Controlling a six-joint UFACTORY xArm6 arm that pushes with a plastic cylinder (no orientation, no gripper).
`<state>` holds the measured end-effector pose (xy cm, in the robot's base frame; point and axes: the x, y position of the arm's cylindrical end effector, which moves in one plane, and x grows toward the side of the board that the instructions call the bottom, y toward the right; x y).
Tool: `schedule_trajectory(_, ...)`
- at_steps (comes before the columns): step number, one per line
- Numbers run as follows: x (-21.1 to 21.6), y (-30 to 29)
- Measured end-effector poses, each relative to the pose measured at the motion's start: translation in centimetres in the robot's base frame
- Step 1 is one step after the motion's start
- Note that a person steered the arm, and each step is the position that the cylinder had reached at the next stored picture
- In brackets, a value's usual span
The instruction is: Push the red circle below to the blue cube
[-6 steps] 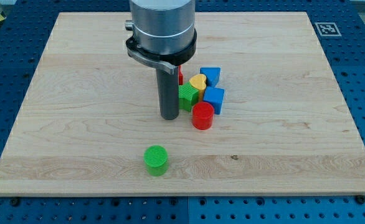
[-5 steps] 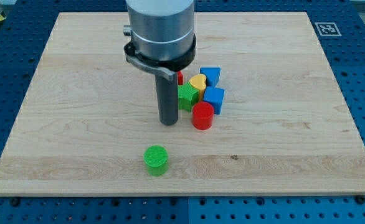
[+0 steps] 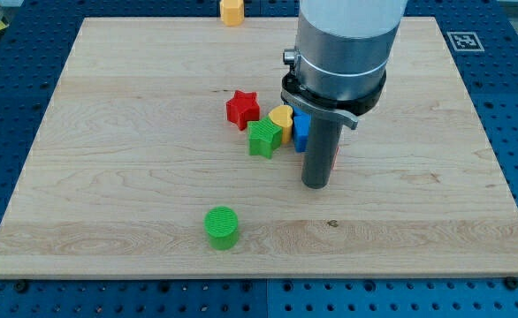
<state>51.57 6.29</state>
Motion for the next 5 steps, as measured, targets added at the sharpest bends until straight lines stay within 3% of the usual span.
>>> schedule_trajectory(3,0.0,0.4)
schedule_trajectory(5,4.3,1.5)
